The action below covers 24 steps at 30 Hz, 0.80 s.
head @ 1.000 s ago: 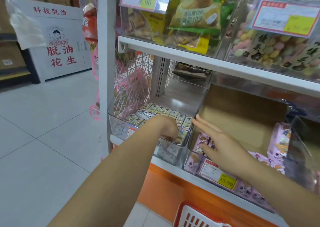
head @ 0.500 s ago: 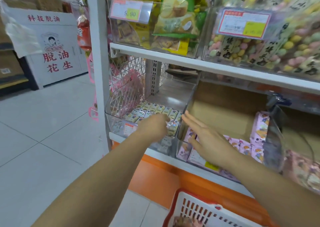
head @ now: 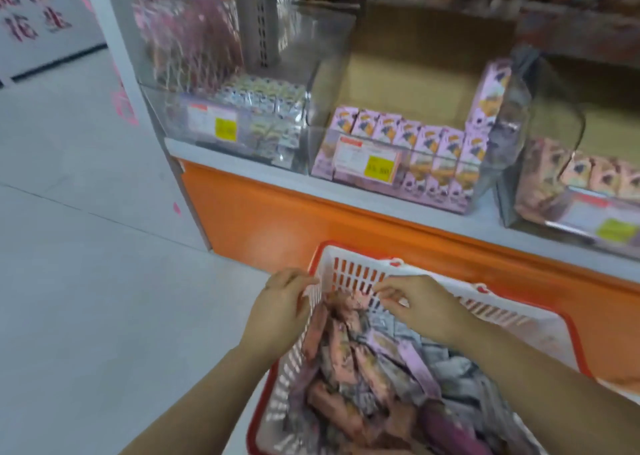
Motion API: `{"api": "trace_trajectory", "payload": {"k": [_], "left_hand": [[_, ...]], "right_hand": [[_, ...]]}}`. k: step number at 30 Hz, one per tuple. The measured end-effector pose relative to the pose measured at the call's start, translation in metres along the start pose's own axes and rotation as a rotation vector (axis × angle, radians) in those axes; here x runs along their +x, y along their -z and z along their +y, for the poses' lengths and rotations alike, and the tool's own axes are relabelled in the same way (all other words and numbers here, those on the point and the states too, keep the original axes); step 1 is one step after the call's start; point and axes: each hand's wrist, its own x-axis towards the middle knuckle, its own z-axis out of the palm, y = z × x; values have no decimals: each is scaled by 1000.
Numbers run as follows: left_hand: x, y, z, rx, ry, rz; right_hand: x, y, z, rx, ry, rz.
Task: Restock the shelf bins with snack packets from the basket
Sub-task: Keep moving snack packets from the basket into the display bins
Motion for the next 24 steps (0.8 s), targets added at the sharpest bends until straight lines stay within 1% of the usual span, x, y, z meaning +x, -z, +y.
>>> {"api": "trace_trajectory", "payload": {"k": [2, 5, 8, 10, 12, 14, 16, 17, 19, 24], "left_hand": [[-8, -16, -4, -22, 80, -52], [-9, -26, -6, -62, 147, -24], [-8, -28, -8, -39, 158, 3], [-10, -29, -7, -29, 165, 16], [-10, -29, -7, -11, 163, 24], [-10, -29, -7, -9, 172, 29], [-10, -29, -7, -14, 182, 36], [-11, -29, -7, -15, 185, 39], [-11, -29, -6, -21, 188, 39], [-11, -28, -6, 20, 183, 19]], "right_hand": [[-6, -22, 24, 45, -127, -135], [-11, -45, 52, 31, -244, -241], [-7, -59, 68, 44, -275, -274], [1, -65, 72, 10, -285, -309], [8, -72, 69, -41, -316, -411], [12, -80, 61, -147, -325, -519], [10, -89, 55, -277, -315, -580], [8, -92, 54, -310, -320, -586], [3, -97, 54, -314, -358, -540], [-9, -68, 48, -156, -449, -424]]}}
